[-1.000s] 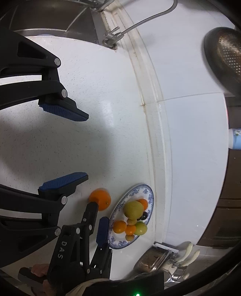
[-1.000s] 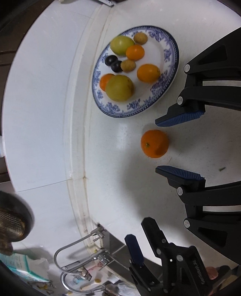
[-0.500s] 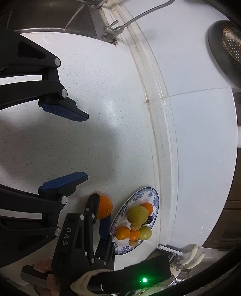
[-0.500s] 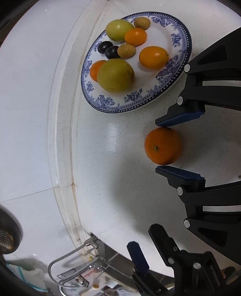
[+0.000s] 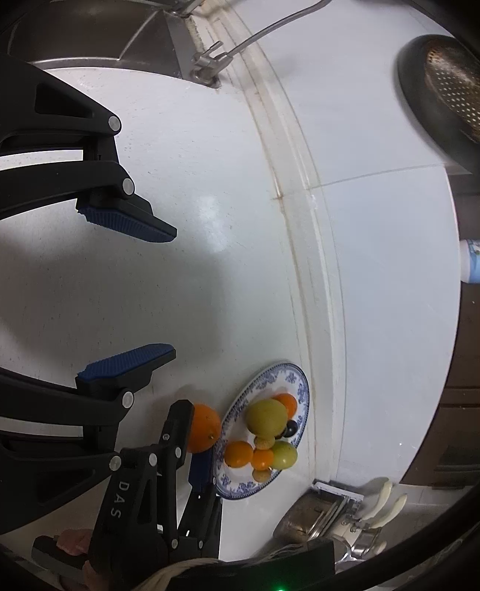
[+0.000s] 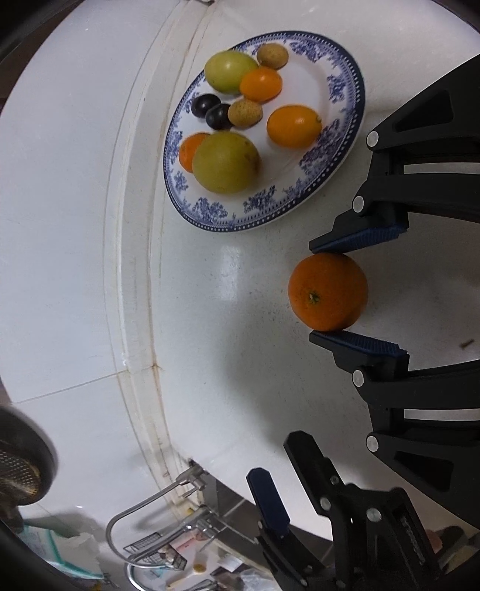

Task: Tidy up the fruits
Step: 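Carry the held orange onto the plate with the right tool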

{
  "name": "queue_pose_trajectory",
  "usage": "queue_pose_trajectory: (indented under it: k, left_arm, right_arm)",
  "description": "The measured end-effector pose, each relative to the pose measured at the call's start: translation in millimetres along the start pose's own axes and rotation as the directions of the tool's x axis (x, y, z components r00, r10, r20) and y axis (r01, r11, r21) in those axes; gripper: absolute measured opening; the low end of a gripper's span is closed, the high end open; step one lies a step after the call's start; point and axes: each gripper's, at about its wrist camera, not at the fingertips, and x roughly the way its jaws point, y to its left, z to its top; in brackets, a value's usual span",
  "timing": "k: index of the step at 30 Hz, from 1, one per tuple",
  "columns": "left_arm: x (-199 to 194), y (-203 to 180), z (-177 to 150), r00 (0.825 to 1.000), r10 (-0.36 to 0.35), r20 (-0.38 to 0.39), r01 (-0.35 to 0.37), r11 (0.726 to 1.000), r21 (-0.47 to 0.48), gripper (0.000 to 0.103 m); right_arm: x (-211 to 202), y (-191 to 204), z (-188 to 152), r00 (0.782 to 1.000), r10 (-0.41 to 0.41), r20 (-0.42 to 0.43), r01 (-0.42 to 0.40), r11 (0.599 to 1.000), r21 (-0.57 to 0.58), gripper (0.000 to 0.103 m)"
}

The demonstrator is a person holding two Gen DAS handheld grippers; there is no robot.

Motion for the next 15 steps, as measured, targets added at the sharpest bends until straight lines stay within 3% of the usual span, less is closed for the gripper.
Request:
queue_pose_trajectory:
  k: [15]
  left_arm:
    - [-33.7, -37.8, 19.6, 0.993, -0.069, 0.091, 0.065, 0.997, 0.047, 0.056]
  right_arm:
    - [-62.5, -23.6, -3.0, 0.991, -0.042, 0.125, 0.035, 0.998, 0.054, 0.042]
